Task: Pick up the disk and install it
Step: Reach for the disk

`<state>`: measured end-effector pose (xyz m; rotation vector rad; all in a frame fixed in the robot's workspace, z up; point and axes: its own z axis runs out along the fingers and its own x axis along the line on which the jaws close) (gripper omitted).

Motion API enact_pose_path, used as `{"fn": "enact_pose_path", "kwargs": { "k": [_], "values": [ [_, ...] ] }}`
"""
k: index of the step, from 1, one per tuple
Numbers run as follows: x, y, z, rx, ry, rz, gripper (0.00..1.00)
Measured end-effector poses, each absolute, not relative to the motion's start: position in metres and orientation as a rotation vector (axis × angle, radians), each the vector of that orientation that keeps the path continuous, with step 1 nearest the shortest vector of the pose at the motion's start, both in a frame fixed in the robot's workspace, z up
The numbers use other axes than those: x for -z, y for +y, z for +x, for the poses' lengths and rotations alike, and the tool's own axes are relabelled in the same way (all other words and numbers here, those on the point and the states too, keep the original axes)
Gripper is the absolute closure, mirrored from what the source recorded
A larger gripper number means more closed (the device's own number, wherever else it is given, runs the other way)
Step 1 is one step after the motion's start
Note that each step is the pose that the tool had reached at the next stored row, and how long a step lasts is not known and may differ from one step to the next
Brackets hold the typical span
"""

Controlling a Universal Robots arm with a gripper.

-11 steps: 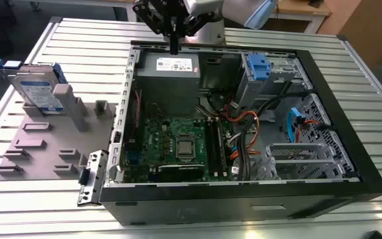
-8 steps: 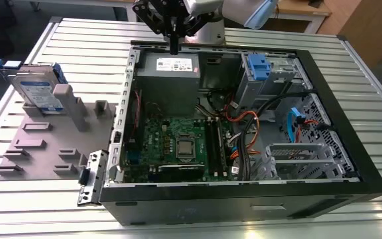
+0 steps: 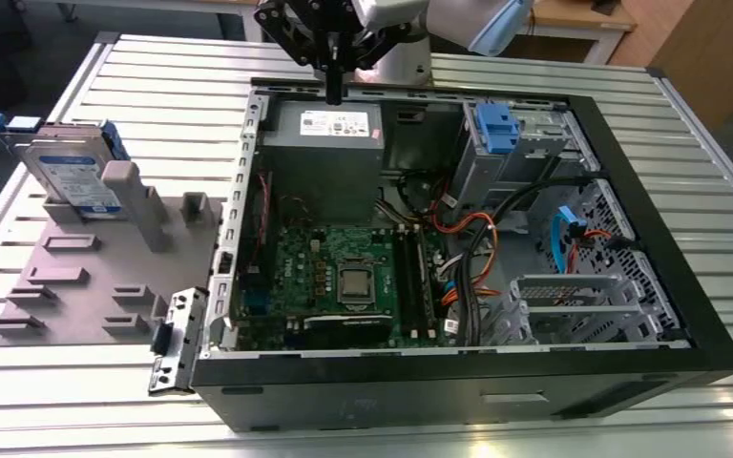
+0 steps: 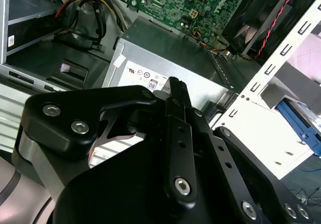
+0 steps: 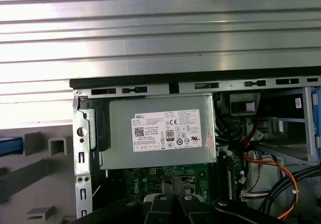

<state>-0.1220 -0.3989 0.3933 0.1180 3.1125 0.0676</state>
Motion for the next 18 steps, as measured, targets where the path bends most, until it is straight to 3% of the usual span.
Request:
{"fn": "enact_pose_path", "kwargs": {
  "k": [18],
  "values": [
    [-0.3933, -0.3989, -0.1290, -0.068, 3.113, 0.118, 0.89]
  ]
}}
